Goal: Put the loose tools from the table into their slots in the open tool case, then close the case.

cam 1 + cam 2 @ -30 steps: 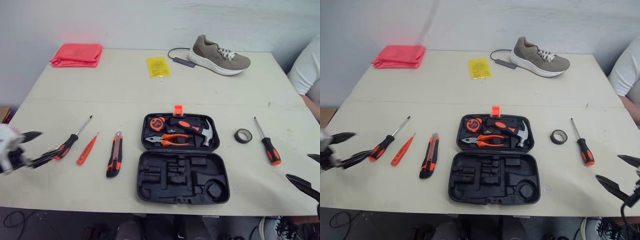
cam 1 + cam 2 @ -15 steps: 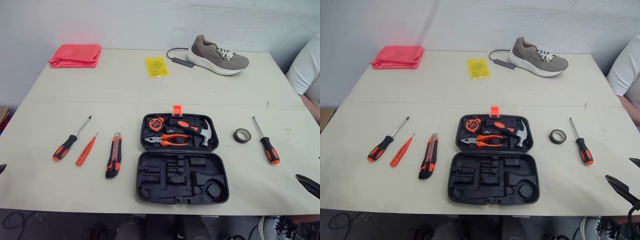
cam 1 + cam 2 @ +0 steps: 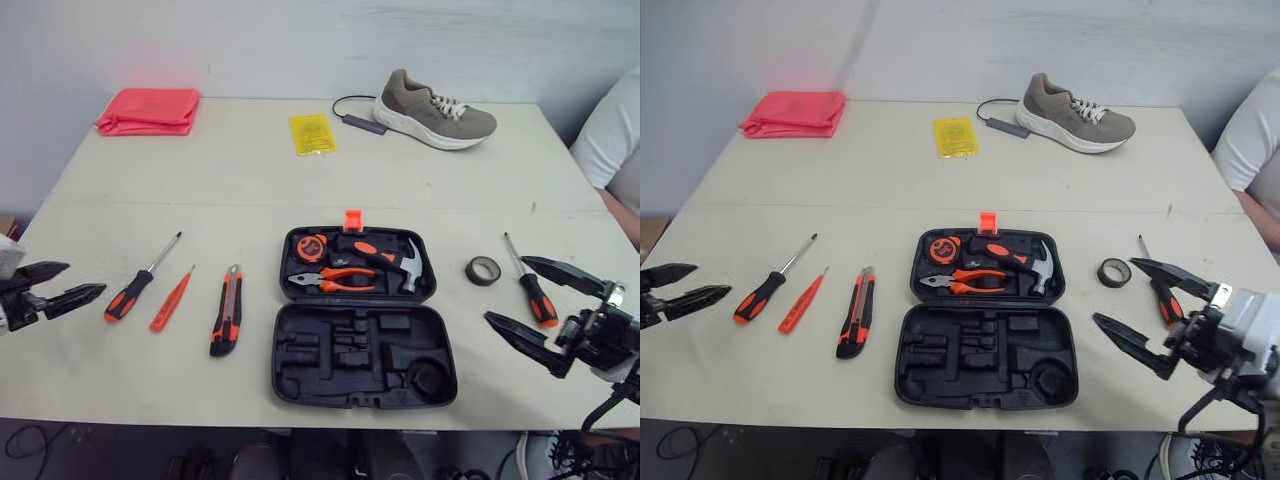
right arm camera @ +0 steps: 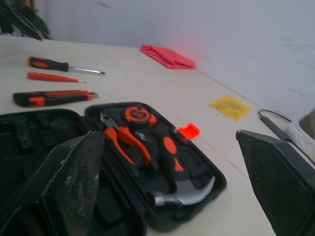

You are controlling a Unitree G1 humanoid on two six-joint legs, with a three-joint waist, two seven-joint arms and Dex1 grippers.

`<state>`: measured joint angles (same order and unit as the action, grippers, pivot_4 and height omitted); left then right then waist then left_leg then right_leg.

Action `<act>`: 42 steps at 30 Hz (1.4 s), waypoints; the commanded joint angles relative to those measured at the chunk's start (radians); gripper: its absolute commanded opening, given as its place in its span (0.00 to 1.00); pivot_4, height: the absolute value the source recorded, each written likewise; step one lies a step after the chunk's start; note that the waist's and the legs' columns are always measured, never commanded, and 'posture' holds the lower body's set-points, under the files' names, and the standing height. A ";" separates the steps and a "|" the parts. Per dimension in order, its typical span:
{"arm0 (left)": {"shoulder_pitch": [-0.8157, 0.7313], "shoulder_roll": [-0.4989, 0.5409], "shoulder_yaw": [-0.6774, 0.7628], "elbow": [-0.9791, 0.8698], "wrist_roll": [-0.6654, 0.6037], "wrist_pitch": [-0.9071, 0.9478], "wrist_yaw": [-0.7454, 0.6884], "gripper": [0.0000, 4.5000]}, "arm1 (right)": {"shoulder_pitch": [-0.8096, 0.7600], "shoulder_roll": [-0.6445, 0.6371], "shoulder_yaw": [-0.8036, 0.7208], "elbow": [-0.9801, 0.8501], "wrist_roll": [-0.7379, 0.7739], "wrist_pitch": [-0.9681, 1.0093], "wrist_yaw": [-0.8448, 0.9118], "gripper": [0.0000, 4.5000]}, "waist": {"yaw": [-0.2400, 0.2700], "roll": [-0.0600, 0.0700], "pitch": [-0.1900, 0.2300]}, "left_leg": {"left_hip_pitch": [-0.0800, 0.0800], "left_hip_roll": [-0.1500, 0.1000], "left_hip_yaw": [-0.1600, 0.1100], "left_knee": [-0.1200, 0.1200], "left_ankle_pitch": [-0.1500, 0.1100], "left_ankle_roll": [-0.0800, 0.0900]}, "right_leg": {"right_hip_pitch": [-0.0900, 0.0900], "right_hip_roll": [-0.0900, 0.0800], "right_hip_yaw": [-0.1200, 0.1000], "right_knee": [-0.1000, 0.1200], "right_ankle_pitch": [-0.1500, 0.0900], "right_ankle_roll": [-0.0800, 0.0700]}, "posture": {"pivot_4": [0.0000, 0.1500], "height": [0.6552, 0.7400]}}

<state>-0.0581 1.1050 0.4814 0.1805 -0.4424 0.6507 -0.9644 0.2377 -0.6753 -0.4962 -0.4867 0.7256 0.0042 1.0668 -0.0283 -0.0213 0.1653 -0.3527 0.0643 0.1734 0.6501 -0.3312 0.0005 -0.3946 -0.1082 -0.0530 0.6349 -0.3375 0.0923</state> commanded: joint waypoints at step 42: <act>-0.289 -0.030 -0.328 -0.400 0.029 -0.167 -0.173 0.18 | -0.045 -0.025 0.121 0.124 -0.095 -0.135 0.131 1.00 | 0.009 -0.003 0.000 | -0.002 0.001 0.001 0.011 -0.001 0.001 | 0.000 0.008 -0.002 0.005 0.000 0.000 | 1.00 1.00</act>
<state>-0.3199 1.0705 0.1752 -0.1510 -0.3914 0.4907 -1.1084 0.1873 -0.6898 -0.3363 -0.3620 0.6159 -0.1128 1.1881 -0.0192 -0.0246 0.1655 -0.3550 0.0660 0.1748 0.6610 -0.3318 0.0017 -0.3950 -0.0995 -0.0536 0.6397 -0.3374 0.0923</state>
